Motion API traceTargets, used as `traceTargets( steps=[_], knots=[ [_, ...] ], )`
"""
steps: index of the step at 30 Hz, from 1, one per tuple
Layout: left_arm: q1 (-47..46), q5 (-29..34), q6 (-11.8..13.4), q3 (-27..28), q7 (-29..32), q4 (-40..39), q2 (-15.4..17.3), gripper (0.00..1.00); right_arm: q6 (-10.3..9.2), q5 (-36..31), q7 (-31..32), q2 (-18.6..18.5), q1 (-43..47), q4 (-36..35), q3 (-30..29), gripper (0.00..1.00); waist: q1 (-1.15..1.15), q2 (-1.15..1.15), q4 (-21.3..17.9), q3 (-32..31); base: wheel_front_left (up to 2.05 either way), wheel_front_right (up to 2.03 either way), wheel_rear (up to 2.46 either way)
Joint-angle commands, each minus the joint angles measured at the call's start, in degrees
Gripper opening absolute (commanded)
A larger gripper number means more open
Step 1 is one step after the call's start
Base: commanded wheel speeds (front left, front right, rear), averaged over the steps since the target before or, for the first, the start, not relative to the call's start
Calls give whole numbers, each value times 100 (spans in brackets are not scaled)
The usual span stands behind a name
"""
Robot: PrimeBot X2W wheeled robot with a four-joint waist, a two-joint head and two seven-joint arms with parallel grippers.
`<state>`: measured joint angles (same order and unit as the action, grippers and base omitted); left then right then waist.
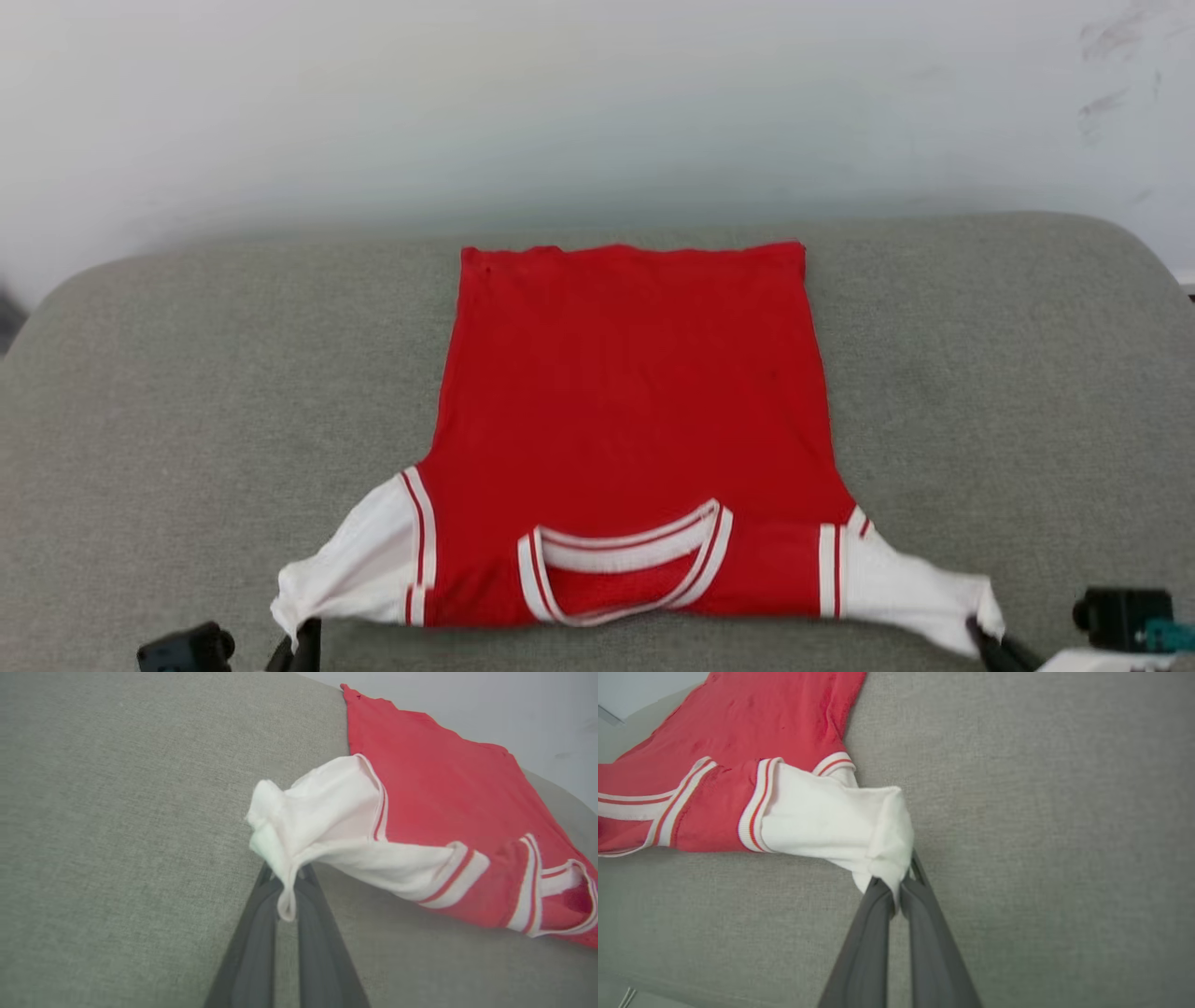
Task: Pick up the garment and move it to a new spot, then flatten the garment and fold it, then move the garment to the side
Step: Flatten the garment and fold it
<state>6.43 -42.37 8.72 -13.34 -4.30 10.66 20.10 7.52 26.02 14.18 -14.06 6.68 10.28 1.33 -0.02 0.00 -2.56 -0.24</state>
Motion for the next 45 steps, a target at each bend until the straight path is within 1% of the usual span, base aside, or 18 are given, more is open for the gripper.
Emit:
traceTargets(
  steps=[1,2,3,4,5,6,7,9,11,16,18,21,25,28,31,36,40,45],
  knots=[
    [206,-16,108,20,75,-193,66,0,-6,-144,235,123,306,-241,-119,0,2,0,18,-59,0,0,0],
    [206,-16,108,20,75,-193,66,0,-6,-144,235,123,306,-241,-119,0,2,0,18,-59,0,0,0],
    [445,-46,213,-7,206,-466,79,0,-6,-313,531,278,626,-579,-254,0,2,0,25,-86,0,0,0],
    [530,-57,263,-3,245,-601,94,0,-6,-380,683,348,772,-727,-281,0,2,0,26,-94,0,0,0],
    [597,-48,309,3,280,-714,115,0,-6,-432,802,425,876,-856,-326,9,2,0,32,-100,0,0,0],
    [650,-26,347,-6,306,-817,138,0,-6,-504,892,465,945,-980,-385,45,2,0,45,-106,0,0,0],
    [703,6,381,-24,337,-928,157,0,-6,-583,967,502,985,-1076,-469,100,2,0,61,-108,0,0,0],
    [727,66,434,-71,358,-1118,171,0,-4,-593,1040,623,976,-1262,-516,100,2,0,101,-108,0,0,0],
    [692,134,484,-112,382,-1297,190,0,-4,-621,1045,633,847,-1395,-559,100,2,0,145,-91,0,0,0],
    [547,306,582,-198,405,-1680,223,0,-4,-504,661,661,321,-1488,-823,100,2,0,280,35,0,0,0],
    [439,367,587,-247,415,-1830,210,0,-4,-424,515,589,-51,-1356,-934,100,2,0,368,167,0,0,0],
    [287,456,575,-332,389,-2001,176,0,-4,-275,355,415,-760,-979,-1114,100,2,0,527,412,0,0,0],
    [-50,595,511,-486,334,-2195,85,0,-4,-123,410,29,-1824,-301,-1262,100,2,0,818,857,0,0,0],
    [-274,645,447,-580,256,-2302,-18,0,-4,-48,706,-257,-2721,258,-1290,100,2,0,1003,1257,0,0,0],
    [-509,700,393,-619,175,-2382,-77,0,-4,-101,1122,-456,-3626,898,-1256,100,2,0,1142,1668,0,0,0],
    [-886,770,280,-737,57,-2392,-201,0,-4,-263,2024,-690,-5029,1764,-1151,100,2,0,1441,2287,0,0,0],
    [-1175,812,150,-829,-22,-2370,-281,0,-4,-470,2719,-845,-5848,2174,-1126,100,2,0,1690,2723,0,0,0],
    [-1491,823,2,-924,-144,-2289,-399,0,-4,-716,3198,-877,-6439,2504,-1290,100,2,0,1902,3171,0,0,0]
  ],
)
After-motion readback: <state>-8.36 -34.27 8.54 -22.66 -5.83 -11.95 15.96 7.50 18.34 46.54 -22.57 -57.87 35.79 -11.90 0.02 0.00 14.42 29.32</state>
